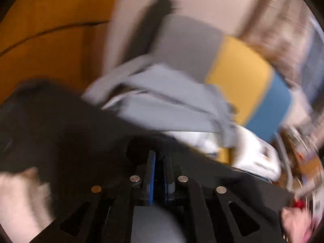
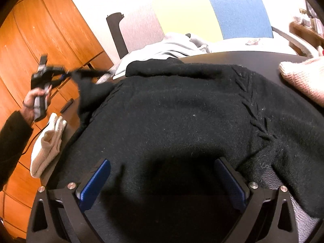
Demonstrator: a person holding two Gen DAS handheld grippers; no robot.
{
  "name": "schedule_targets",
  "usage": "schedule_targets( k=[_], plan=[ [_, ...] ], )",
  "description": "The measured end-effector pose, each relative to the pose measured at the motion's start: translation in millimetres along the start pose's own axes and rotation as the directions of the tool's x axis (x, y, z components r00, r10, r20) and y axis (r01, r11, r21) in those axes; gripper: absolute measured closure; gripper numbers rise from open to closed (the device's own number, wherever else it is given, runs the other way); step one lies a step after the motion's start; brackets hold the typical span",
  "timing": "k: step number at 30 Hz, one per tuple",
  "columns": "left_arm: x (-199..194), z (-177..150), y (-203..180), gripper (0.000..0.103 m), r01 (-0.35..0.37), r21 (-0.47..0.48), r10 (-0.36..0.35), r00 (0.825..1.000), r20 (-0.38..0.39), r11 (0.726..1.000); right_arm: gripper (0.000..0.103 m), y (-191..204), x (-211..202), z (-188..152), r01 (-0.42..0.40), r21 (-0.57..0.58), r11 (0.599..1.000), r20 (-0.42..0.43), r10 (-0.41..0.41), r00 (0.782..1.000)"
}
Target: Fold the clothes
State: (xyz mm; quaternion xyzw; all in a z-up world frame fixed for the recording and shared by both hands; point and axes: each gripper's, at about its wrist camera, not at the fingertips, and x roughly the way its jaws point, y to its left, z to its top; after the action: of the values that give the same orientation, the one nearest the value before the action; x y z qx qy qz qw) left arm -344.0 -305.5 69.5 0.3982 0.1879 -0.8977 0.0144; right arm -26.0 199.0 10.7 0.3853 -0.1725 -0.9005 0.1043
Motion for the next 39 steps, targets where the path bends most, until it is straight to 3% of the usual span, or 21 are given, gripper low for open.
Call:
schedule_targets(
  k=[4,6,9,11,13,16,19,22,26,27,28,29,31,34,36,39],
  plan=[
    [-30,3,62,0.078,-0.108,-0.225,0.128,0.989,0.078,0.968,0.000,6,5,1,0.038,-0.028,0.999,-0.018,-0.039,0.999],
    [-47,-2,63,0.077,-0.103,-0.239,0.138,0.981,0.139,0.966,0.000,11,6,3,0.067,-0.054,0.996,-0.043,-0.069,0.997],
    [-74,-13,33,0.076,-0.040,-0.173,0.081,0.969,0.235,0.984,0.003,23,9,16,0.096,-0.125,0.988,-0.108,-0.110,0.988],
    [-86,-20,6,0.075,0.053,-0.085,-0.033,0.974,0.226,0.995,0.016,34,3,40,0.088,-0.164,0.983,-0.046,-0.097,0.994],
    [-90,-27,-30,0.074,0.143,0.026,-0.146,0.975,0.169,0.989,0.016,45,4,69,0.092,-0.216,0.972,0.011,-0.092,0.996],
    [-57,-53,-97,0.073,0.280,0.210,-0.287,0.958,0.003,0.937,0.015,58,25,111,0.107,-0.283,0.953,0.056,-0.095,0.994],
    [-23,-84,-140,0.073,0.310,0.346,-0.284,0.951,-0.124,0.886,0.016,62,66,145,0.091,-0.300,0.950,0.008,-0.093,0.996],
    [1,-119,-162,0.073,0.297,0.438,-0.239,0.954,-0.183,0.848,0.023,66,107,179,0.073,-0.316,0.946,-0.040,-0.090,0.995],
    [34,-139,-149,0.071,0.271,0.453,-0.173,0.954,-0.246,0.849,0.027,72,161,221,0.051,-0.342,0.938,-0.110,-0.093,0.990],
    [34,-141,-143,0.070,0.279,0.455,-0.188,0.954,-0.235,0.845,0.029,74,175,220,0.051,-0.364,0.930,-0.150,-0.112,0.982],
    [33,-143,-138,0.070,0.289,0.457,-0.208,0.953,-0.221,0.841,0.048,75,187,218,0.055,-0.387,0.921,-0.179,-0.134,0.975],
    [33,-142,-134,0.070,0.295,0.449,-0.215,0.951,-0.221,0.843,0.082,76,191,214,0.074,-0.409,0.910,-0.181,-0.161,0.970],
    [33,-140,-127,0.070,0.306,0.429,-0.226,0.947,-0.228,0.850,0.085,76,196,209,0.112,-0.442,0.890,-0.171,-0.206,0.964],
    [33,-135,-120,0.070,0.303,0.417,-0.224,0.947,-0.229,0.857,0.100,64,169,224,0.174,-0.382,0.908,-0.044,-0.205,0.978],
    [31,-137,-119,0.070,0.282,0.425,-0.206,0.954,-0.218,0.860,0.100,35,148,246,0.266,-0.279,0.923,0.061,-0.259,0.964],
    [26,-141,-121,0.070,0.227,0.448,-0.150,0.968,-0.201,0.865,0.097,-24,123,269,0.462,-0.099,0.881,0.163,-0.444,0.881]
  ],
)
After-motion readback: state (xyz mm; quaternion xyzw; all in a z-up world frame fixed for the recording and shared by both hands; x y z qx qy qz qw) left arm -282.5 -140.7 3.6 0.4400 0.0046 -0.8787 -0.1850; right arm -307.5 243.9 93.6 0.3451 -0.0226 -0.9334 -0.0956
